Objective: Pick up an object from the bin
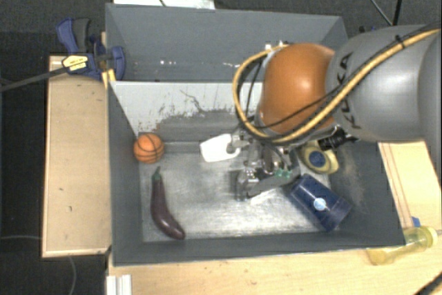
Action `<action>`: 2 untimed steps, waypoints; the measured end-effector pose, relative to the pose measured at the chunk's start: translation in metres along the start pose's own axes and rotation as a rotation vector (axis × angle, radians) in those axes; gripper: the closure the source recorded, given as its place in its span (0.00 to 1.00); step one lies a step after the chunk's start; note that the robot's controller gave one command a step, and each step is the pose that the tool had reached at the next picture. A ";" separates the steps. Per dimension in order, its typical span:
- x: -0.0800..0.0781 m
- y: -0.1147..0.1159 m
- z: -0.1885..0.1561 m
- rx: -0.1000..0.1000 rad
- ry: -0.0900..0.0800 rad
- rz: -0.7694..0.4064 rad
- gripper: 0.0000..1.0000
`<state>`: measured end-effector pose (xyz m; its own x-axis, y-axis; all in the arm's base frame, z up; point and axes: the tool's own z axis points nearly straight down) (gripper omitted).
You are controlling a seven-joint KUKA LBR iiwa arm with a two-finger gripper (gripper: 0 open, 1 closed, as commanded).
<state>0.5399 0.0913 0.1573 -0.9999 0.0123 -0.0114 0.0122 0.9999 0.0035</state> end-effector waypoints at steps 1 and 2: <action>-0.047 -0.026 0.081 -0.002 -0.013 -0.014 1.00; -0.047 -0.026 0.081 -0.002 -0.013 -0.012 1.00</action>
Offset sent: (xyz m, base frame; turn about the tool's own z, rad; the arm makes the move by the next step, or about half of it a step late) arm 0.0000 0.0000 0.0000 0.0000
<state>0.5873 0.0646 0.0770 -0.9997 0.0001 -0.0248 -0.0001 1.0000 0.0057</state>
